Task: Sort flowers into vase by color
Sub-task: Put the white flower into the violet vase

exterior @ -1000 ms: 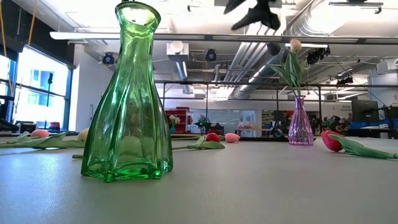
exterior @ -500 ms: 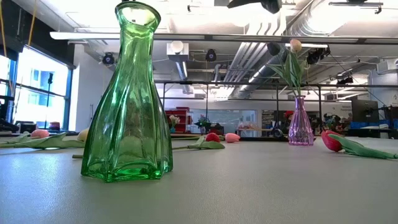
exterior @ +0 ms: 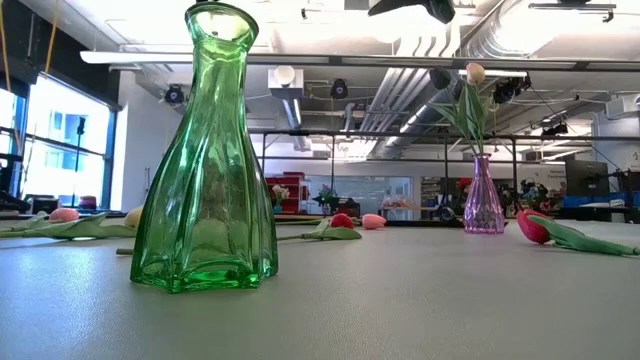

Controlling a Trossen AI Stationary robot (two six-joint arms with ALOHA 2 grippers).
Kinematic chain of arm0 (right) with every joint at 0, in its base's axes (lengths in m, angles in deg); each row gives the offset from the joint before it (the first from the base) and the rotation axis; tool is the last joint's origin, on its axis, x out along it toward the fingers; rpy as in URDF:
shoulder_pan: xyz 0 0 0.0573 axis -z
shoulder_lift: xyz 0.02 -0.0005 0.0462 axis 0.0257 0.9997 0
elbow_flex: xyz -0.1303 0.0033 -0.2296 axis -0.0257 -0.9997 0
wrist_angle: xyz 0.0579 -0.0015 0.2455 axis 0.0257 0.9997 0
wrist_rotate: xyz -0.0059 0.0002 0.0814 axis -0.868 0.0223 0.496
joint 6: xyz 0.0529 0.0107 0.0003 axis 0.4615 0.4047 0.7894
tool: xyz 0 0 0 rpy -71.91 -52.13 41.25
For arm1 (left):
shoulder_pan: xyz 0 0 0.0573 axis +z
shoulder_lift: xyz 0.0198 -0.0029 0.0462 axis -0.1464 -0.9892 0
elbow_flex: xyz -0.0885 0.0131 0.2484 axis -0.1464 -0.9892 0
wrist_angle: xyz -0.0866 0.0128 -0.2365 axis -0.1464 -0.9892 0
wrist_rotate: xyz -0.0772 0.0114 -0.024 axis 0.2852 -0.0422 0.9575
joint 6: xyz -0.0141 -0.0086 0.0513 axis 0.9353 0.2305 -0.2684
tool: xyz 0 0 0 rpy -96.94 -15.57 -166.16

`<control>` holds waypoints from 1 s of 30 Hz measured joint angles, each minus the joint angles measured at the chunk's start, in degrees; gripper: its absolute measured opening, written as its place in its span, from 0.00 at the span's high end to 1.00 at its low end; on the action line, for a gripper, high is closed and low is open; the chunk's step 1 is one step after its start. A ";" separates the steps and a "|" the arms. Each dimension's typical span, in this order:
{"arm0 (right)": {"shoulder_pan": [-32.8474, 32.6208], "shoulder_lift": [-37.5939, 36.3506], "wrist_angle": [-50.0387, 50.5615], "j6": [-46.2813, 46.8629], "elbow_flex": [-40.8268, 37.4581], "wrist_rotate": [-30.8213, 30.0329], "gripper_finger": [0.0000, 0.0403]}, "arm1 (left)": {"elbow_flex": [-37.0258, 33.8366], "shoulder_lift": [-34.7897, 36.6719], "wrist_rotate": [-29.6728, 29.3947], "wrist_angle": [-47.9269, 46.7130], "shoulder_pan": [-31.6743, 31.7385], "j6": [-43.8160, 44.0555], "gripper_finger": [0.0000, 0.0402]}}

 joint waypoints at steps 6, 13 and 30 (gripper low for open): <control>0.00 0.00 -0.11 0.40 0.00 0.07 0.56 | 0.00 0.01 0.03 0.05 0.00 1.47 0.49; 0.00 0.00 -0.26 0.30 0.00 0.15 0.56 | 0.02 0.54 6.24 0.49 0.00 9.01 0.49; 0.98 0.00 0.22 -4.05 0.00 2.54 0.56 | 0.02 0.54 25.82 -4.58 -2.08 21.71 0.49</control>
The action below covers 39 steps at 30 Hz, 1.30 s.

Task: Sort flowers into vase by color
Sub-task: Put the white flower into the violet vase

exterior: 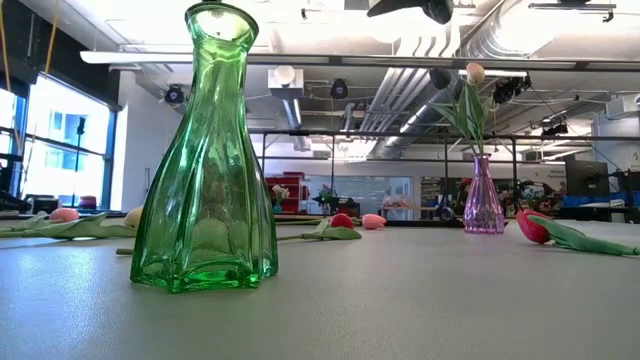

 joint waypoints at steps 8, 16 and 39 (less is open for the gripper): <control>2.93 0.01 -0.02 -1.20 0.00 5.71 0.56 | 0.00 -2.45 -1.70 -16.21 -4.36 5.50 0.49; 3.24 0.02 0.02 -2.56 0.00 5.87 0.56 | 0.00 -2.82 -12.46 -44.46 -11.73 15.98 0.49; 3.18 0.02 2.02 -5.21 0.00 6.11 0.56 | -15.01 -9.41 -27.69 -52.72 -27.97 40.95 0.49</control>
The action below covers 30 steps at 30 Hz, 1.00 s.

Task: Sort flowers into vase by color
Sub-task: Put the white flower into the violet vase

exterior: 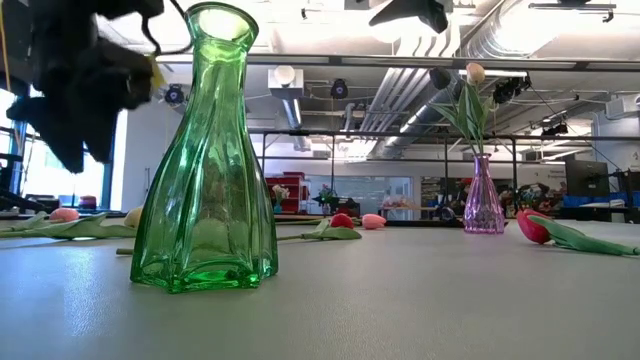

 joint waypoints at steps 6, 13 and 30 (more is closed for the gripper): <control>0.01 0.00 0.99 0.00 0.00 0.00 0.56 | -6.13 -3.09 2.01 10.10 0.02 1.18 0.49; 0.01 0.00 1.45 0.00 0.00 -0.50 0.56 | -7.63 -6.93 2.06 10.39 0.07 2.74 0.49; 0.05 0.00 0.57 0.19 0.00 -3.90 0.56 | -7.58 -14.90 1.91 15.83 0.11 -1.25 0.68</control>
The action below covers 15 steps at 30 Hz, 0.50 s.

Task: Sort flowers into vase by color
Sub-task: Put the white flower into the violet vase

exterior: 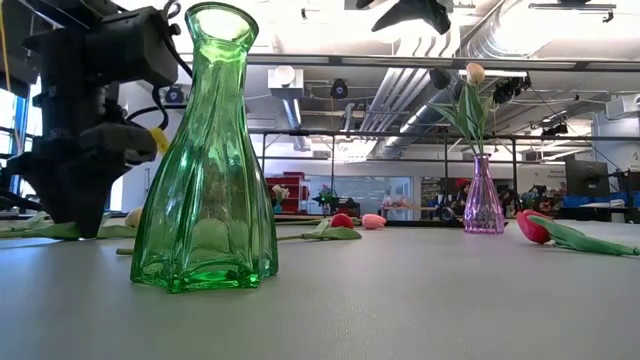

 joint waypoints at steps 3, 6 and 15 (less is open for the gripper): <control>0.00 0.00 1.74 0.11 0.02 0.16 0.56 | -0.11 0.58 -0.32 -0.34 0.00 -0.54 0.79; 0.04 0.02 4.69 0.22 0.02 -1.54 0.56 | -0.17 0.80 -0.63 -0.33 0.12 -0.94 0.90; -0.38 0.04 8.40 7.26 0.02 -6.89 0.68 | 2.25 6.63 0.86 4.74 0.81 -1.85 0.97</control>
